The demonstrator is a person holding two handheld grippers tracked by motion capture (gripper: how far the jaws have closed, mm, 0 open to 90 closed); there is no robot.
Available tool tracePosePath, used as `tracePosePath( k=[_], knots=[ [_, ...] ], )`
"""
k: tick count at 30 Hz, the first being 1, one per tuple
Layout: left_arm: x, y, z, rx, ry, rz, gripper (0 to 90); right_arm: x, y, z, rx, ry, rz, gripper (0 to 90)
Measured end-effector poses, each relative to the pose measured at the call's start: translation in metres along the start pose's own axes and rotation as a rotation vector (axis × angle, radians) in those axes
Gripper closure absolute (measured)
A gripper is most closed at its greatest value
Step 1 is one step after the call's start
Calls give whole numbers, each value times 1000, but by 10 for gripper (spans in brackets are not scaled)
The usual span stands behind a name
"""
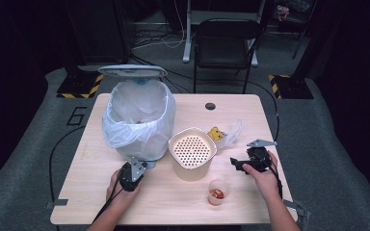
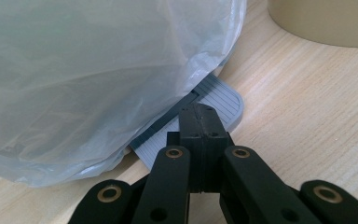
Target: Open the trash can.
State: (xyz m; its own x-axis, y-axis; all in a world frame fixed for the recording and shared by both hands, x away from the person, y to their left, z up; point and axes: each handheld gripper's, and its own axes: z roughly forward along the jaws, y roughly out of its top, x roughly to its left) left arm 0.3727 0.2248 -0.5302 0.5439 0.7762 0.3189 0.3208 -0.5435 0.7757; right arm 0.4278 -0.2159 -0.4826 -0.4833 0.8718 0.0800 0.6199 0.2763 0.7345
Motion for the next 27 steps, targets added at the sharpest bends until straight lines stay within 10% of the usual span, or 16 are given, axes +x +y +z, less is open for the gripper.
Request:
tracePosePath(
  k=[8,27],
  knots=[
    [1,0,0,-2,-4,-7,900,0,27,2,-10,11,0,26],
    [0,0,0,-2,-1,-1,900,10,74,22,-54,39,-95,300]
  ],
)
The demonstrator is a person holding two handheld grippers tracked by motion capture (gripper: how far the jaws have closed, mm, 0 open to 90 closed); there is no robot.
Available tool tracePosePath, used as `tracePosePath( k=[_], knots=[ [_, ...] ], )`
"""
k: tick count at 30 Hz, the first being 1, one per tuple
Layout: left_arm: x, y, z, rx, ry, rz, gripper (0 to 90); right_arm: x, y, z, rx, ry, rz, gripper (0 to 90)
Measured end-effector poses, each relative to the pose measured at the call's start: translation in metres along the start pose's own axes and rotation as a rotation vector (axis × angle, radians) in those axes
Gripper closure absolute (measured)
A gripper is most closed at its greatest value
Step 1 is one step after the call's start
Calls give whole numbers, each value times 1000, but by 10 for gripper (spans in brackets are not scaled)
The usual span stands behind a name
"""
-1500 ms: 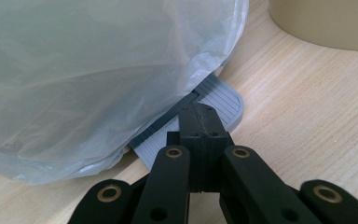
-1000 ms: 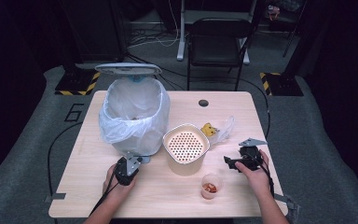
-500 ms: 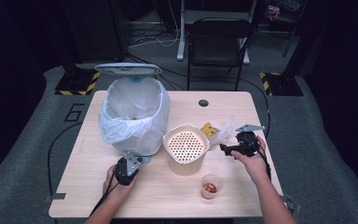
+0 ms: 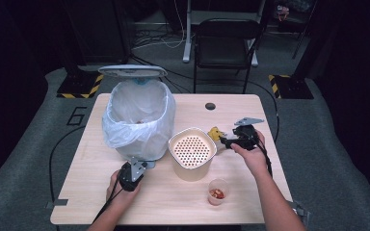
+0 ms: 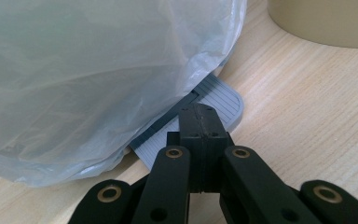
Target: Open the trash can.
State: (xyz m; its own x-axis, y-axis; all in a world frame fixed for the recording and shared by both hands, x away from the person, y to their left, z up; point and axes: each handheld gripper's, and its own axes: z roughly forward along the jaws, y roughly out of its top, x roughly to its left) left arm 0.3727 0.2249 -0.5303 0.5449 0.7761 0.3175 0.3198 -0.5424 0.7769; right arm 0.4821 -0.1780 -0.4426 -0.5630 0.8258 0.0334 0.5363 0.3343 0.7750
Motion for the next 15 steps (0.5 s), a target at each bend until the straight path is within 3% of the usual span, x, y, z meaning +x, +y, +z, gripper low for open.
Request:
tracePosePath(
  k=[9,15],
  knots=[
    [0,0,0,0,1,1,900,4,10,28,41,4,-25,328],
    [0,0,0,0,1,7,900,4,7,39,64,9,-18,538]
  ],
)
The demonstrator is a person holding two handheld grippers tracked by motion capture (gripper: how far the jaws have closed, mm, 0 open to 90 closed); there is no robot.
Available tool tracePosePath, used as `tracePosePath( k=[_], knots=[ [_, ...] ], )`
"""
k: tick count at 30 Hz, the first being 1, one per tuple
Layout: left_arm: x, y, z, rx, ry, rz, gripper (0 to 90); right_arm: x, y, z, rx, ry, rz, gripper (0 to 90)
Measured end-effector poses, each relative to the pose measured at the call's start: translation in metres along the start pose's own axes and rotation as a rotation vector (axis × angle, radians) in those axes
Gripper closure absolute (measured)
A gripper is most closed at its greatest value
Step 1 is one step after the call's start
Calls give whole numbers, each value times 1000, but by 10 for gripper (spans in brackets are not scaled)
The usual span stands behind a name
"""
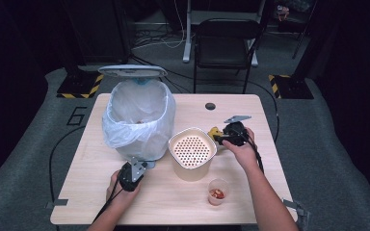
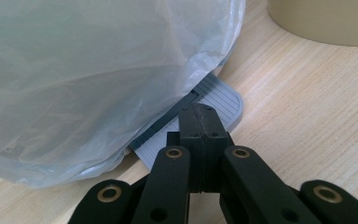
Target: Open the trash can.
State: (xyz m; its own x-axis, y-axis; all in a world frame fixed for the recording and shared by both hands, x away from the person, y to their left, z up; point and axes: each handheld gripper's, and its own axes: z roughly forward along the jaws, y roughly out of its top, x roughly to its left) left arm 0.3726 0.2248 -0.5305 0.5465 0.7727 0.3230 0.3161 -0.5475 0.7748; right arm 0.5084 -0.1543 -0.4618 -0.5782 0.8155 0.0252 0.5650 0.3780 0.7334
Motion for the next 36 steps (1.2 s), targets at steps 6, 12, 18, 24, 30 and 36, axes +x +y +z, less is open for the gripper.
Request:
tracePosePath(
  k=[6,12,18,24,30,36],
  knots=[
    [0,0,0,1,3,9,900,-1,-4,2,2,29,15,839],
    [0,0,0,1,2,10,900,0,-10,-2,22,23,25,900],
    [0,0,0,-2,4,7,900,0,-11,-16,-20,18,10,736],
    [-1,0,0,0,4,11,900,5,4,-9,-50,8,-4,464],
    [0,0,0,-3,-1,3,900,2,11,12,-24,24,31,514],
    [0,0,0,-3,-3,5,900,1,4,14,18,62,71,900]
  ],
)
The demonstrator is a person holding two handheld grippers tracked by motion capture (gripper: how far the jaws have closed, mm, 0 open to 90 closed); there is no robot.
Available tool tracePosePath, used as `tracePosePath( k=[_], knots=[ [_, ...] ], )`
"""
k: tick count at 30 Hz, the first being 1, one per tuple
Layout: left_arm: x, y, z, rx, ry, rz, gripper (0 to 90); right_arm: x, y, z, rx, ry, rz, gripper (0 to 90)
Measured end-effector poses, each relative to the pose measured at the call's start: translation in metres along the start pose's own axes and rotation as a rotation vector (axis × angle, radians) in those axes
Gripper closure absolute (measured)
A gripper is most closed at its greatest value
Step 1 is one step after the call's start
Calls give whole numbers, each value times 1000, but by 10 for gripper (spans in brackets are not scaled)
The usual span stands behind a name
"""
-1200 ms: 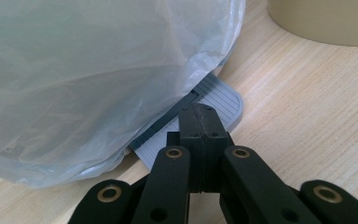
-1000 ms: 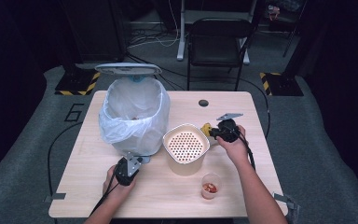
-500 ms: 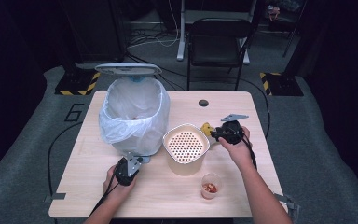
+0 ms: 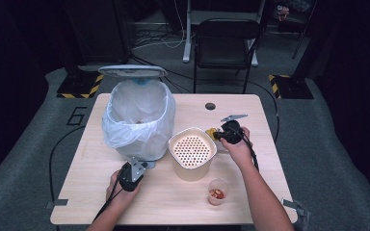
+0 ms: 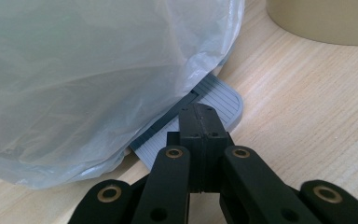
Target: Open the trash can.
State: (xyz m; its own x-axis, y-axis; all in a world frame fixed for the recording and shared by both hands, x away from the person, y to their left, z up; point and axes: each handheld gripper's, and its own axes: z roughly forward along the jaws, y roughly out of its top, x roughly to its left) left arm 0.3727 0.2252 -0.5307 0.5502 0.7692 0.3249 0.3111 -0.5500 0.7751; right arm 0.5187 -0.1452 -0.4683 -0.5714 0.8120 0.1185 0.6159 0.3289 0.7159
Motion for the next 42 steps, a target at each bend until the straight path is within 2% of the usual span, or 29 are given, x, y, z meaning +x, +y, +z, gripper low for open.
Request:
tracePosePath(
  k=[2,7,16,19,22,26,28,29,30,32,33,35,37,42],
  knots=[
    [0,0,0,0,2,2,900,-2,-2,-4,1,5,-7,900],
    [0,0,0,-2,0,4,900,-2,-8,-21,33,-26,-45,900],
    [0,0,0,-7,4,1,900,-10,-37,-50,33,-23,-29,900],
    [1,0,0,0,-4,2,900,-13,-45,-57,20,-17,-7,900],
    [0,0,0,-6,5,1,900,-13,-52,-63,31,-27,-8,900],
    [0,0,0,-7,4,0,900,-16,-59,-72,22,-35,-34,893],
    [1,0,0,0,-3,2,900,-17,-61,-78,27,-41,-21,882],
    [0,0,0,-6,4,1,900,-18,-61,-80,19,-46,-40,871],
    [0,0,0,-7,4,1,900,-18,-62,-82,29,-49,-27,845],
    [1,0,0,0,-4,2,900,-20,-62,-87,17,-50,-21,738],
    [1,0,0,-2,-2,1,900,-20,-62,-88,4,-63,-14,689],
    [1,0,0,-2,-3,0,900,-17,-62,-91,-22,-52,16,593],
    [1,0,0,-3,-3,-1,900,-14,-62,-91,-47,-56,24,476],
    [1,0,0,-3,-4,-1,900,-5,-61,-84,-84,-87,40,319]
  ],
)
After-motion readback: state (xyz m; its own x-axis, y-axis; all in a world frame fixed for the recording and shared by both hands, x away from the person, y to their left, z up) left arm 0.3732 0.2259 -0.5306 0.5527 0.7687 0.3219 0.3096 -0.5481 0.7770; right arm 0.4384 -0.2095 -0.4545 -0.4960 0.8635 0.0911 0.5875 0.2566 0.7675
